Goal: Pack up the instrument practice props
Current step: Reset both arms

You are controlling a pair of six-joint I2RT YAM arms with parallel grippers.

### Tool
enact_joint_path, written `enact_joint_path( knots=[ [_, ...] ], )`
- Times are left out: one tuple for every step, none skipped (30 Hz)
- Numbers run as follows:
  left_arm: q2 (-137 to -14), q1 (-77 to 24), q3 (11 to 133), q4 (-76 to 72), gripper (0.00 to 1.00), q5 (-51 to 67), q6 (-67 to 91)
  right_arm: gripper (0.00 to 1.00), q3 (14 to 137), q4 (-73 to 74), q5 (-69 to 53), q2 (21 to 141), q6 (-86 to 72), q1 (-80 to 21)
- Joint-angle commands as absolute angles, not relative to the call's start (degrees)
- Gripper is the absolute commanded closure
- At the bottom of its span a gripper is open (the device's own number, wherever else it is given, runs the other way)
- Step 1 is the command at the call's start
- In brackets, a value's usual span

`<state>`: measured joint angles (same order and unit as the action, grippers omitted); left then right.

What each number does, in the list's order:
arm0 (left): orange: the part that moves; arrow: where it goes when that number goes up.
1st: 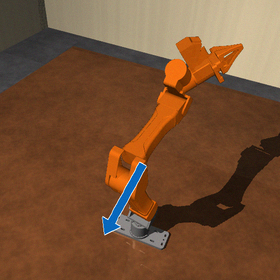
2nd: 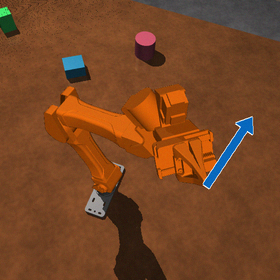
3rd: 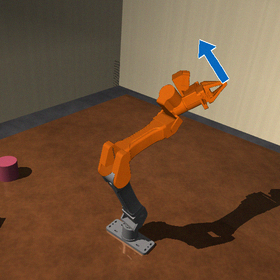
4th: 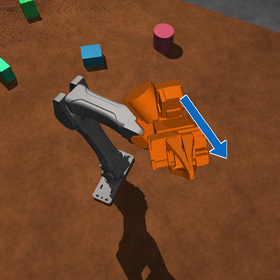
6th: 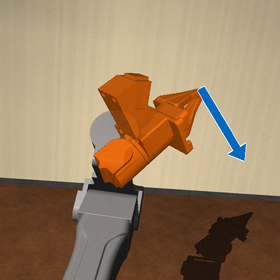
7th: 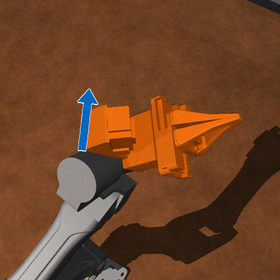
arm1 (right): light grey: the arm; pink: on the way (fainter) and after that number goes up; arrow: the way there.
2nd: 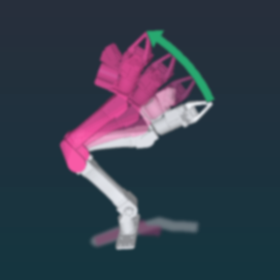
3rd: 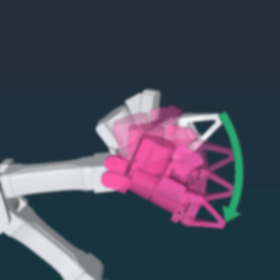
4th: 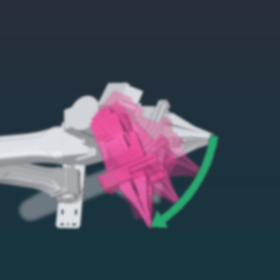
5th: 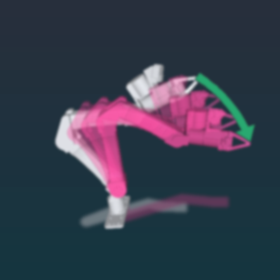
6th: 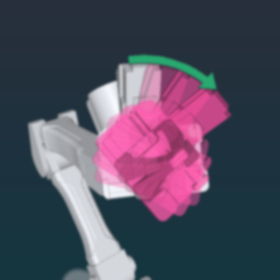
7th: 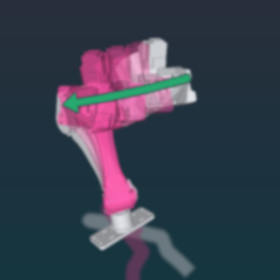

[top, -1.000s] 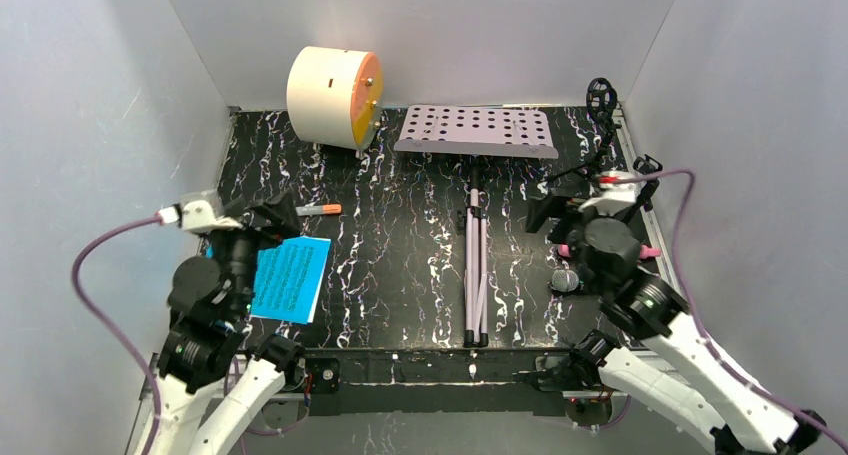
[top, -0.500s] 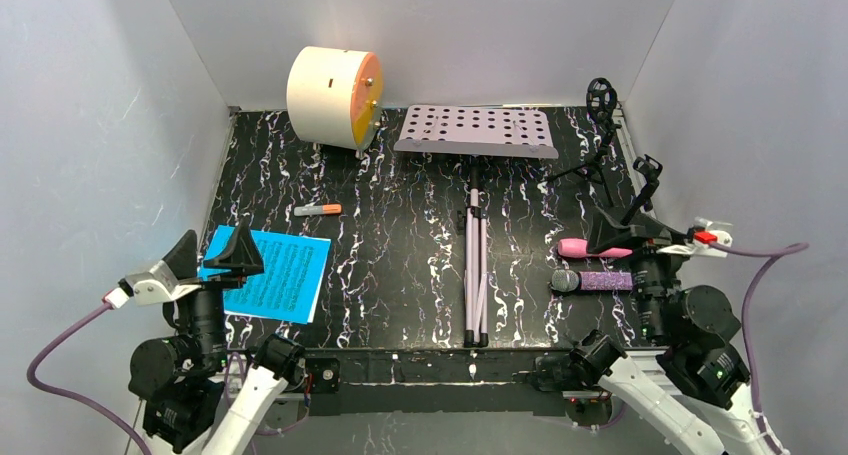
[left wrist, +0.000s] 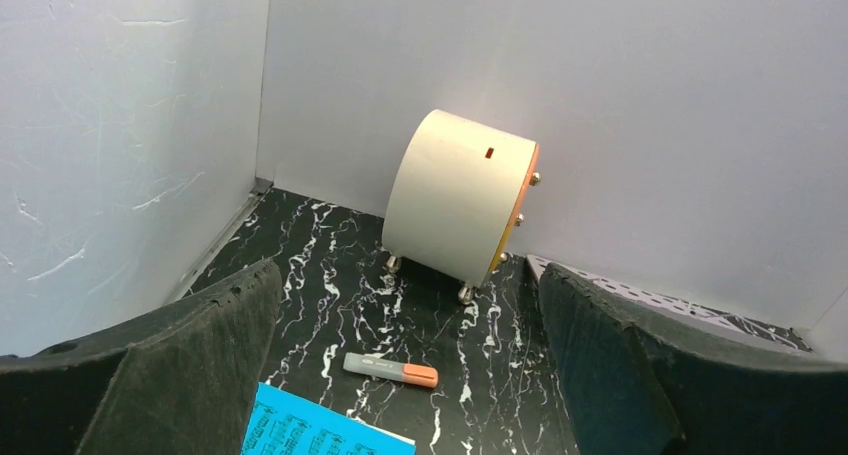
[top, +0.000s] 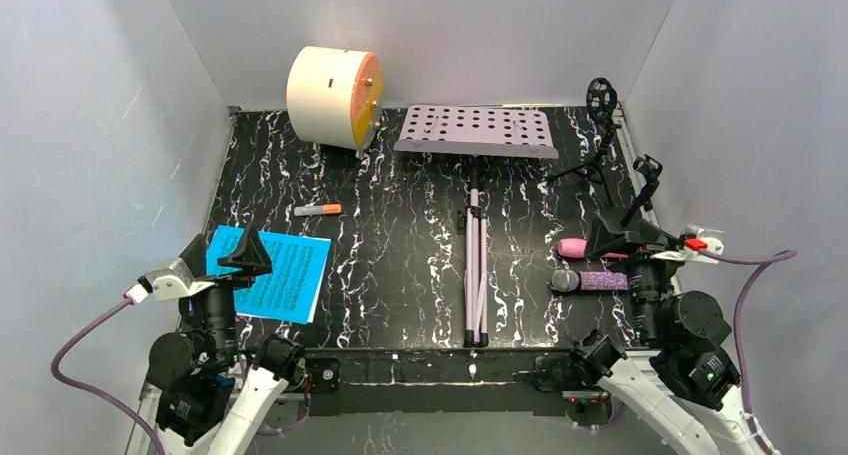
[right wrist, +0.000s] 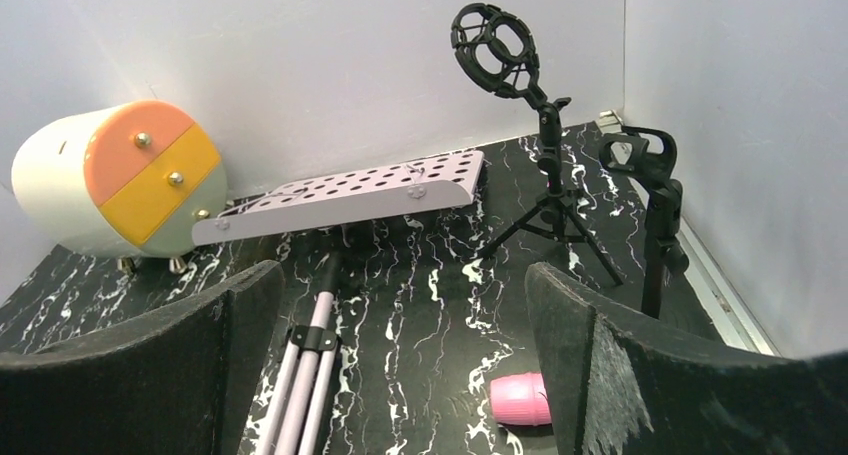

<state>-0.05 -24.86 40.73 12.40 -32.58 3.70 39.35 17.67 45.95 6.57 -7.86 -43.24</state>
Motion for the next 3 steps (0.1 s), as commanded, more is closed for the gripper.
enact_joint_path(
  knots=[
    [-0.18,-24.7,40.45,9.99,0.02,-33.3,4.18,0.01,39.2,14.71,46.96,6.11,-6.68,-43.2],
    [-0.18,-24.7,40.41,10.02,0.02,-33.27,4.36,0.01,39.2,14.74,46.94,6.0,-6.68,-43.18],
    [-0.18,-24.7,40.36,9.94,0.02,-33.54,4.65,0.01,39.12,14.69,46.97,5.86,-6.68,-43.18]
  ],
)
